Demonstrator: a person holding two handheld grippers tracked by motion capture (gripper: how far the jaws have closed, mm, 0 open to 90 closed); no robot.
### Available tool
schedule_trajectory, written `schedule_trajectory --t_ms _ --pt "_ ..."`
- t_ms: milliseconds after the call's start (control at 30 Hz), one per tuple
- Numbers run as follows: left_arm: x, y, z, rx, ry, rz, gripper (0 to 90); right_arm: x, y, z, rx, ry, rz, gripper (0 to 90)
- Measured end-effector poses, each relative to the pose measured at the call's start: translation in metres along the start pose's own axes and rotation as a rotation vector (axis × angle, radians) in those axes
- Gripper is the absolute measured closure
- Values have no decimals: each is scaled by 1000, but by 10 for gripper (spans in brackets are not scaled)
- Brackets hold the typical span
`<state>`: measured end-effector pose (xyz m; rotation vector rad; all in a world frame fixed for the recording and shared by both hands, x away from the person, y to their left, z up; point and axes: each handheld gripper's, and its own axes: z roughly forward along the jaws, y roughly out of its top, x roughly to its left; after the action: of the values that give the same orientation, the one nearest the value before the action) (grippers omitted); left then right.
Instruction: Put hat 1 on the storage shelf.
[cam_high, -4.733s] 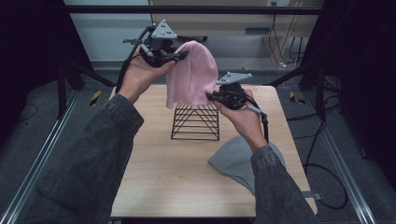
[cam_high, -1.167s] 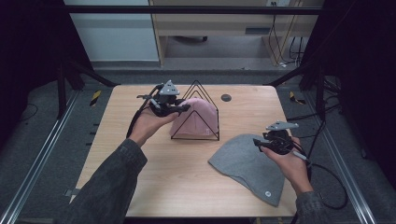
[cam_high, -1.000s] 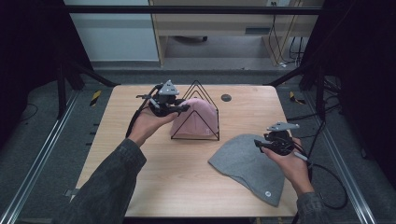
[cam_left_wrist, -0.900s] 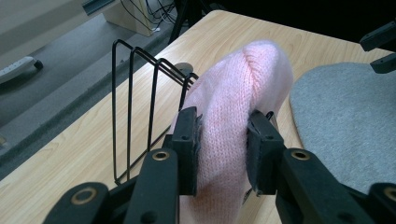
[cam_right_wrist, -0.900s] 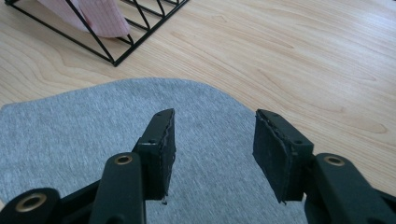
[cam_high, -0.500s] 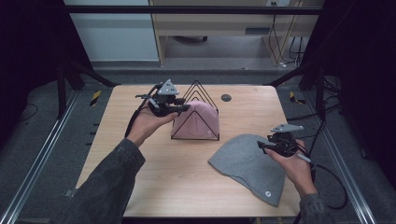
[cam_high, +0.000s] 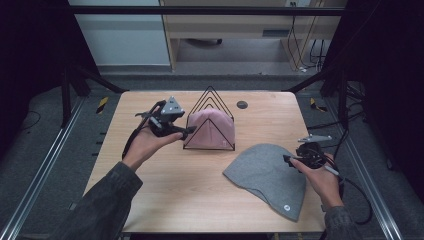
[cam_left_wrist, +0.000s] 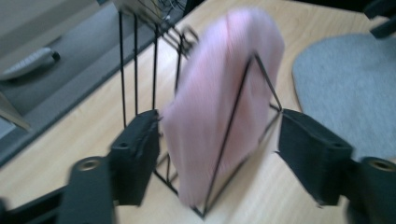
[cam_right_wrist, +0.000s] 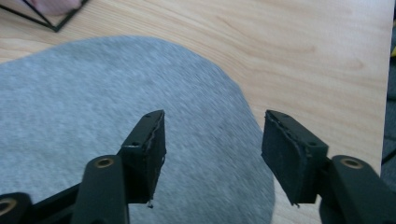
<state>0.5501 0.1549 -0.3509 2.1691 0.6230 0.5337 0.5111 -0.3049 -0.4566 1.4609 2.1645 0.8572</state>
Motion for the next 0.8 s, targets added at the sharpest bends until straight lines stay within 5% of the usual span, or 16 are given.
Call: schedule_trajectory --t_ms 167,367,467,800 --pt "-14 -49 -8 54 11 -8 91 -12 -1 9 21 4 62 391" --pt "-24 -102 -19 93 39 -40 94 -16 -3 22 62 -14 78 410" --pt "-27 -124 -24 142 68 -22 101 -18 -4 26 75 -18 86 414" --pt "-27 -150 -35 186 92 -67 112 -18 -15 29 80 -10 79 465"
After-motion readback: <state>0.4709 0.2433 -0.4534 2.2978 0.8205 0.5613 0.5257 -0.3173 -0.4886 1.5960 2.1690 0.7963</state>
